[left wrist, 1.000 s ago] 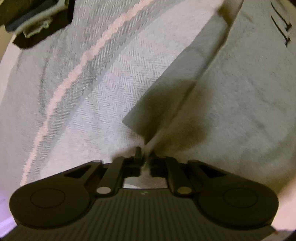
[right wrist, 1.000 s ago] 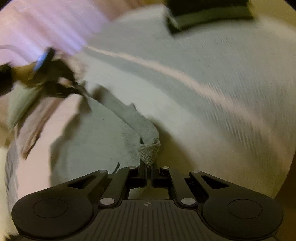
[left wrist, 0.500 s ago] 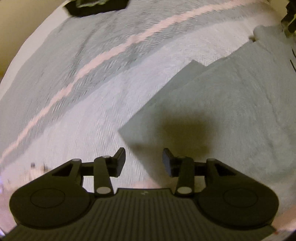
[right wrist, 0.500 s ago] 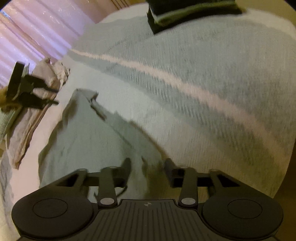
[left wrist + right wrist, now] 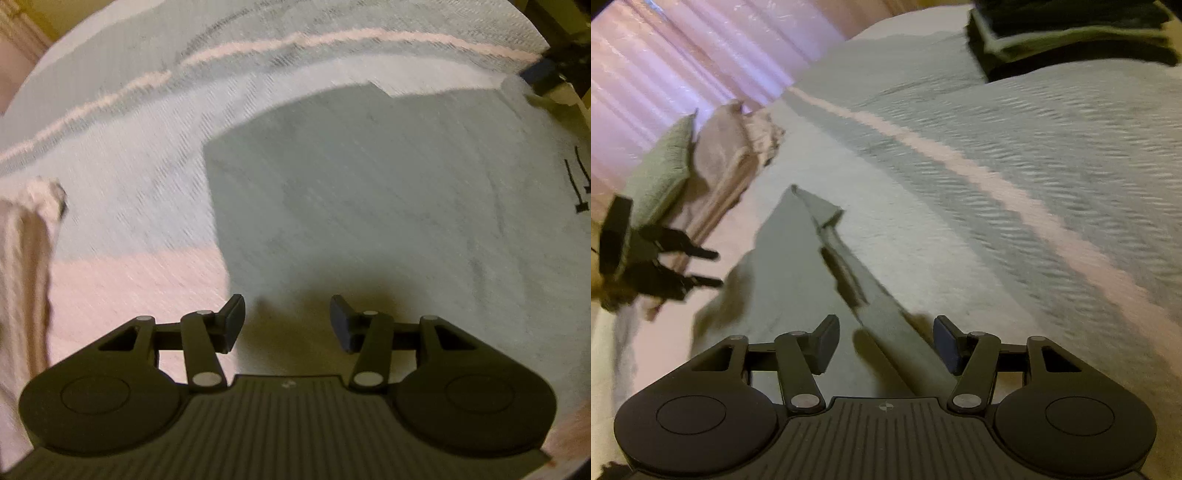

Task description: Fold clothes

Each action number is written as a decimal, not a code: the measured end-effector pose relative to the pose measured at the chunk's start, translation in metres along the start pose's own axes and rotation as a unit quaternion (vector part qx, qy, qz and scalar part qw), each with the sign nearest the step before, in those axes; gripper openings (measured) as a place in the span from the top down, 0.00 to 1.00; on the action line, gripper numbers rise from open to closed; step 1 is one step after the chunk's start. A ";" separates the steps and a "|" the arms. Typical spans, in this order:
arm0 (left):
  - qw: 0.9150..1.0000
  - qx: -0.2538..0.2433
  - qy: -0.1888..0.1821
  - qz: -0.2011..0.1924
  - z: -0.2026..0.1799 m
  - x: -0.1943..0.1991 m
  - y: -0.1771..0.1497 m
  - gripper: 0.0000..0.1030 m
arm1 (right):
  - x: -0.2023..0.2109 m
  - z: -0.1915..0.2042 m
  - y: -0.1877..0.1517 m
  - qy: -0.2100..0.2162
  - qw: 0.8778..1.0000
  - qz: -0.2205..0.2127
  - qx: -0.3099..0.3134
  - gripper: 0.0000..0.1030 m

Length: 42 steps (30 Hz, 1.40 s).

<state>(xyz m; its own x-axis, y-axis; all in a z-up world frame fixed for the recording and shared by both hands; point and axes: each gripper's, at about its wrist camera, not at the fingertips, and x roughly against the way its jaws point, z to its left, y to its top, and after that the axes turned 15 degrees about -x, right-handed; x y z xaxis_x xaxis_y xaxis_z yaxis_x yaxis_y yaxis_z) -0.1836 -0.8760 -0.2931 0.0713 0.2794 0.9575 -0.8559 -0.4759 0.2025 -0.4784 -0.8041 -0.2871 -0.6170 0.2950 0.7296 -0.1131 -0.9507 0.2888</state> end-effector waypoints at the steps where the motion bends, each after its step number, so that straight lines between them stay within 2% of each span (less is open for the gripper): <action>1: 1.000 0.008 -0.003 0.001 -0.004 -0.001 -0.003 0.55 | -0.006 0.002 0.003 0.007 1.000 0.009 0.001 0.66; 2: 1.000 0.013 -0.007 0.000 -0.007 -0.001 -0.005 0.55 | -0.010 0.005 0.006 0.015 1.000 0.016 0.005 0.79; 3: 1.000 0.030 -0.004 0.000 -0.012 -0.001 -0.006 0.55 | -0.012 0.008 0.007 0.018 0.999 0.026 0.010 0.98; 4: 0.999 0.034 -0.006 -0.002 -0.015 0.000 -0.007 0.55 | -0.013 0.013 0.007 0.017 0.999 0.030 0.019 1.00; 8: 0.999 0.041 -0.008 -0.010 -0.023 0.008 -0.005 0.55 | 0.000 0.039 0.003 0.042 0.996 0.028 0.072 1.00; 10: 0.999 0.041 -0.007 -0.016 -0.026 0.012 -0.003 0.55 | 0.010 0.056 0.001 0.085 0.990 0.024 0.107 1.00; 12: 0.999 0.048 -0.009 -0.022 -0.027 0.013 -0.002 0.55 | 0.006 0.062 0.004 0.080 0.987 0.021 0.135 1.00; 15: 0.998 0.057 -0.014 -0.022 -0.029 0.007 -0.001 0.55 | -0.015 0.051 0.012 0.058 0.990 0.029 0.127 1.00; 16: 0.998 0.057 -0.016 -0.020 -0.031 0.006 -0.001 0.55 | -0.018 0.048 0.016 0.062 0.990 0.031 0.123 1.00; 20: 0.998 0.060 -0.021 -0.018 -0.038 0.000 -0.003 0.55 | -0.007 0.057 0.022 0.151 0.981 0.010 0.120 1.00; 22: 0.997 0.068 -0.024 -0.016 -0.040 -0.002 -0.005 0.55 | -0.010 0.059 0.023 0.119 0.984 0.002 0.135 1.00; 24: 0.997 0.074 -0.027 -0.013 -0.041 -0.005 -0.006 0.55 | -0.021 0.047 0.026 0.070 0.990 0.011 0.121 0.96; 26: 0.997 0.077 -0.027 -0.012 -0.042 -0.005 -0.006 0.55 | -0.031 0.035 0.029 0.048 0.994 0.037 0.095 0.82; 27: 0.996 0.078 -0.028 -0.014 -0.042 -0.004 -0.005 0.55 | -0.035 0.029 0.030 0.040 0.994 0.052 0.089 0.67; 28: 0.996 0.078 -0.029 -0.016 -0.042 -0.003 -0.005 0.54 | -0.037 0.025 0.030 0.038 0.994 0.063 0.085 0.58; 32: 0.995 0.094 -0.020 -0.019 -0.039 -0.002 -0.001 0.53 | -0.041 0.010 0.038 0.039 0.994 0.092 0.052 0.57; 36: 0.991 0.128 -0.014 -0.029 -0.036 -0.002 0.009 0.53 | -0.046 0.000 0.055 0.042 0.994 0.098 0.006 0.57; 39: 0.989 0.142 -0.012 -0.035 -0.038 -0.001 0.016 0.53 | -0.060 0.000 0.064 0.080 0.985 0.152 -0.024 0.57; 40: 0.989 0.144 -0.013 -0.037 -0.039 0.000 0.019 0.53 | -0.064 0.004 0.066 0.086 0.980 0.179 -0.022 0.58; 42: 0.988 0.147 -0.016 -0.043 -0.042 0.002 0.022 0.52 | -0.071 0.016 0.068 0.093 0.974 0.205 -0.001 0.58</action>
<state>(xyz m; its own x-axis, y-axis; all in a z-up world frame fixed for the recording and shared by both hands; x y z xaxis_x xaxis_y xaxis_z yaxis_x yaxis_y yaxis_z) -0.2236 -0.8507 -0.2952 0.1564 0.3051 0.9394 -0.6602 -0.6751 0.3292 -0.4301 -0.8878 -0.3097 -0.7406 -0.1318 0.6589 0.1706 -0.9853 -0.0054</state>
